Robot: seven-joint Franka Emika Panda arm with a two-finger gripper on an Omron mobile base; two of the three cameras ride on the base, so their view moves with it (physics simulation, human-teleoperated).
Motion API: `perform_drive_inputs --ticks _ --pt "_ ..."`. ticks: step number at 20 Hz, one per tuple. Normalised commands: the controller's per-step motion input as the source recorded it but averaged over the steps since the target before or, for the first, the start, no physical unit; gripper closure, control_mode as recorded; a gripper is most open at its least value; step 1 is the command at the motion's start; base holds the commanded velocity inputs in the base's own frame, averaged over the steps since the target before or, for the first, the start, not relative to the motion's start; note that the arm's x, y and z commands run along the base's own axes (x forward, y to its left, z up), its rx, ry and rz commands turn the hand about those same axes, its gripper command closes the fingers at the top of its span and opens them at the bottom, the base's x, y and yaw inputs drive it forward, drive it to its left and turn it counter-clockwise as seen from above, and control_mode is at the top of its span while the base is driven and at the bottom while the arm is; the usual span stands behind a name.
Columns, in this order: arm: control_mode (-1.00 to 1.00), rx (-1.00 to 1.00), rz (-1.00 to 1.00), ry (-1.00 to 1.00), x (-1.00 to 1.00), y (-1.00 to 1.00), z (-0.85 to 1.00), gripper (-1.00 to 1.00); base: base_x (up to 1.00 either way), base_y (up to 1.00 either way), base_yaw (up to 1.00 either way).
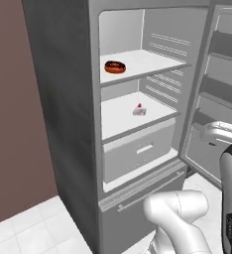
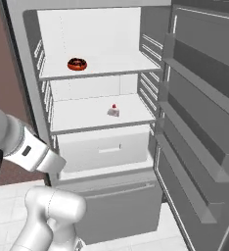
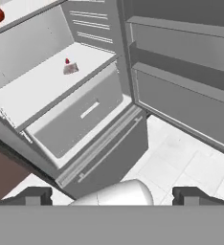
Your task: Take the donut and cake from the fridge and place them on the empty tray on the dining counter.
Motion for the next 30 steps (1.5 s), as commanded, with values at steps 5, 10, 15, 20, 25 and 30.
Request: perform_drive_inputs --ticks 5,10,15,20,25,30 --pt "1.00 0.00 0.00 0.00 0.00 0.00 0.00 -1.00 0.92 -0.51 0.00" --pt "1.00 0.00 0.00 0.00 0.00 0.00 0.00 -1.00 0.95 0.05 0.00" --pt "1.00 0.00 0.00 0.00 0.00 0.00 0.00 -1.00 1.00 -0.14 0.06" --pt "1.00 0.00 0.00 0.00 0.00 0.00 0.00 -1.00 1.00 -0.07 0.30" --pt "1.00 0.00 0.00 0.00 0.00 0.00 0.00 -1.00 0.91 -0.17 0.35" --pt "1.00 0.00 0.00 0.00 0.00 0.00 0.00 -1.00 0.99 -0.38 0.42"
